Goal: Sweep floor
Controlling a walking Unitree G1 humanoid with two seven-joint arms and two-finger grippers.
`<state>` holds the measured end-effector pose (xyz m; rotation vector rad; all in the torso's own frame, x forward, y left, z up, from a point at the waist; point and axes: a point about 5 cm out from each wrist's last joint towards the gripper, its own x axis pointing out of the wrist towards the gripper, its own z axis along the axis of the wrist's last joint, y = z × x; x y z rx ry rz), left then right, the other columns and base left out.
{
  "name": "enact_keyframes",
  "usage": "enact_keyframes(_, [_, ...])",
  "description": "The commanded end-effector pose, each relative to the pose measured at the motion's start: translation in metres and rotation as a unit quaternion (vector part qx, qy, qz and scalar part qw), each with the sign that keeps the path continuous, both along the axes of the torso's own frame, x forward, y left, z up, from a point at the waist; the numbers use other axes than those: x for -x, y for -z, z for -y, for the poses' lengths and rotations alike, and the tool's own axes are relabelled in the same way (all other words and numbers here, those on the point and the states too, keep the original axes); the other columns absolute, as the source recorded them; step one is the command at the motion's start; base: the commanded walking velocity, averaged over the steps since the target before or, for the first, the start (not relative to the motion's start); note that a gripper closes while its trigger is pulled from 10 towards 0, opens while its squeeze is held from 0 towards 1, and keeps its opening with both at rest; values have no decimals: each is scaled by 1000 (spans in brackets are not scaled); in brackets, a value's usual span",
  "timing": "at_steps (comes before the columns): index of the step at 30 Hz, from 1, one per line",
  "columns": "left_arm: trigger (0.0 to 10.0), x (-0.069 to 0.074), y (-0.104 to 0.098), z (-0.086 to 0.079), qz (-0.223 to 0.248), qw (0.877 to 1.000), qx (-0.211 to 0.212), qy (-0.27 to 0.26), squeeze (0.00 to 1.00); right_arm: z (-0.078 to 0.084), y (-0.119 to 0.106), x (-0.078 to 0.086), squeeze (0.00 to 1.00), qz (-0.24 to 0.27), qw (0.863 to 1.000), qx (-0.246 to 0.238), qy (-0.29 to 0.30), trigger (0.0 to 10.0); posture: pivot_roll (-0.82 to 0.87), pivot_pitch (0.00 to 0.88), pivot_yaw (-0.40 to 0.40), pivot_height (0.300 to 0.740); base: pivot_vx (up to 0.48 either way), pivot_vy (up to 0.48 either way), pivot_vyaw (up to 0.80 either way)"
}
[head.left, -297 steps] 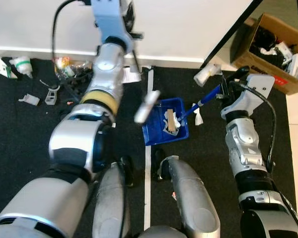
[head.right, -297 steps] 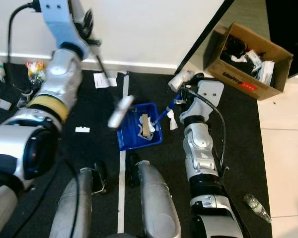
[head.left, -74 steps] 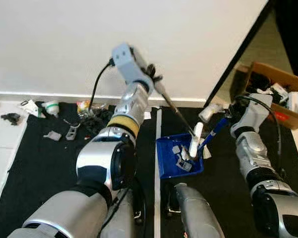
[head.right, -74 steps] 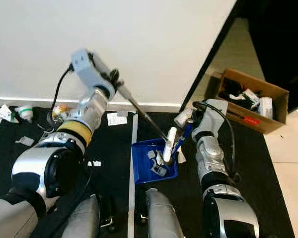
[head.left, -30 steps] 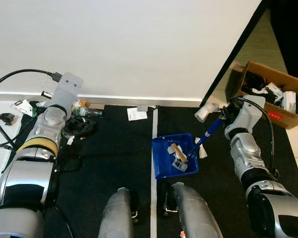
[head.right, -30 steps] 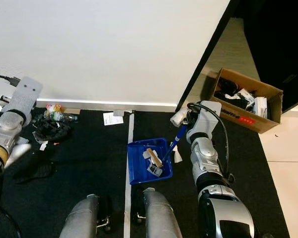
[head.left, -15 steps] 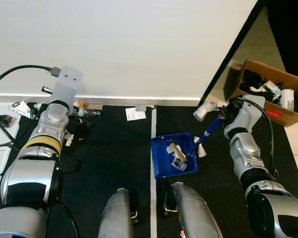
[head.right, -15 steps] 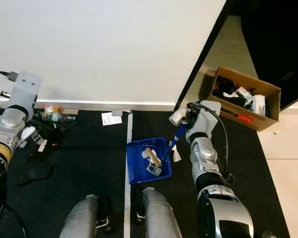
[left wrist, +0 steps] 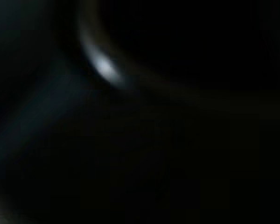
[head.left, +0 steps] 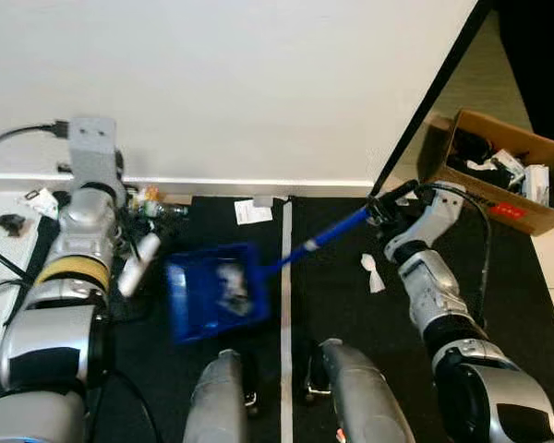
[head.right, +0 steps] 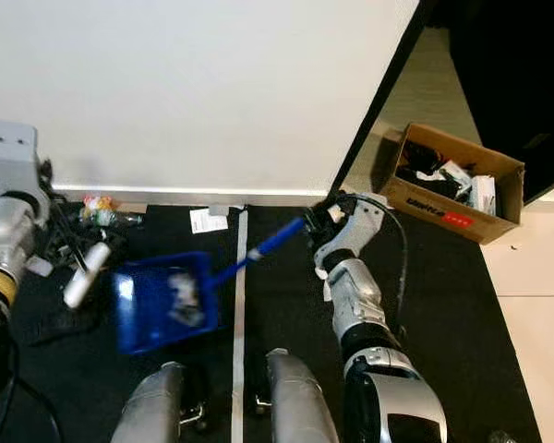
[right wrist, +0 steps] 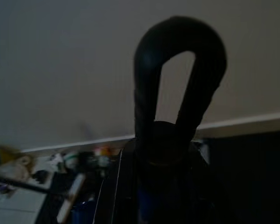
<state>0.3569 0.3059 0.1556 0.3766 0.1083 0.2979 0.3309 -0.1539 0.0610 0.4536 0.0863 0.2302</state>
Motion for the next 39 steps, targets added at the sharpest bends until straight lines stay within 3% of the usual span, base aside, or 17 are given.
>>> enact_keyframes(1, [10000, 4, -6, -9, 6, 1000, -25, -2, 0, 11, -2, 0, 0, 5, 1000, 21, 16, 10000, 45, 125, -17, 740, 0, 334, 0])
enact_keyframes(16, [10000, 5, -10, -8, 6, 999, -46, 5, 0, 18, 3, 5, 0, 0, 1000, 26, 14, 10000, 45, 131, -13, 740, 0, 480, 0])
enact_keyframes(30, [10000, 3, -17, -9, 3, 998, -58, 13, 0, 40, 5, 10, 0, 0, 996, 35, 77, 10000, 47, 131, 0, 740, 0, 480, 0])
enact_keyframes(39, [10000, -1, -18, -3, 4, 998, -54, 15, 0, 44, 5, 11, 0, 1, 996, 35, 88, 10000, 41, 135, 5, 740, 0, 415, 0])
